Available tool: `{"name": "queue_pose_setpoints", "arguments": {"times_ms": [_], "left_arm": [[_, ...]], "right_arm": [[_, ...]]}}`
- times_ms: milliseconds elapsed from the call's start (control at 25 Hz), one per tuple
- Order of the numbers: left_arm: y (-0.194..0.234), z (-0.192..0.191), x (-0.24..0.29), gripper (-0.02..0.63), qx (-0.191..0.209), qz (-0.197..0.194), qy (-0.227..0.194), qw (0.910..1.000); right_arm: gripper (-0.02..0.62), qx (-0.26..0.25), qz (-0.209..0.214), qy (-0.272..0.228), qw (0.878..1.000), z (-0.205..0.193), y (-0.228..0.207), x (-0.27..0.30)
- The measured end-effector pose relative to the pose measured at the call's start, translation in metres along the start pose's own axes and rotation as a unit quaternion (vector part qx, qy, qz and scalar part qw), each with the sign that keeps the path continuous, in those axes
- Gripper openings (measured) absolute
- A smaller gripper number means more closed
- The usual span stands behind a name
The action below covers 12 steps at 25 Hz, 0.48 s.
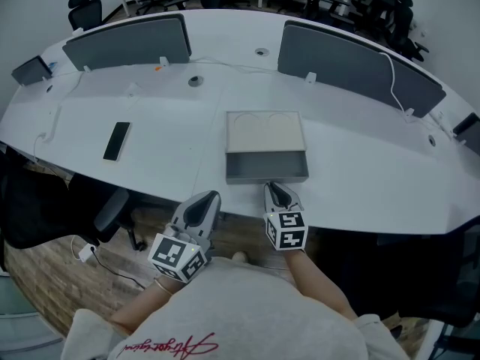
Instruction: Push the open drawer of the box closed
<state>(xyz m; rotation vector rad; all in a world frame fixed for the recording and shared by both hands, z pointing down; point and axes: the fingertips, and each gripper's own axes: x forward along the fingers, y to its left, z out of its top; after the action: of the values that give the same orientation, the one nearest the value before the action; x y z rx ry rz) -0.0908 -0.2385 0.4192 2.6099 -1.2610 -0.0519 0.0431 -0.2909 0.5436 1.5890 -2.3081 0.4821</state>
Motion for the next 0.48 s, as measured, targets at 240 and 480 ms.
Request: {"name": "queue_pose_setpoints", "arguments": {"times_ms": [240,480], "left_arm": [[-0.0004,0.0027,-0.0029,0.023,-0.002,0.001,0.001,1.0],[-0.0009,0.0005,-0.0063,0.023,0.001,-0.002,-0.002,1.0]], "right_arm": [[0.044,0.004,-0.002,-0.001,1.0,0.0005,-0.0012,0.0009],[0.044,0.01,0.001,0.001,1.0,0.0013,-0.0023,0.0028]]}}
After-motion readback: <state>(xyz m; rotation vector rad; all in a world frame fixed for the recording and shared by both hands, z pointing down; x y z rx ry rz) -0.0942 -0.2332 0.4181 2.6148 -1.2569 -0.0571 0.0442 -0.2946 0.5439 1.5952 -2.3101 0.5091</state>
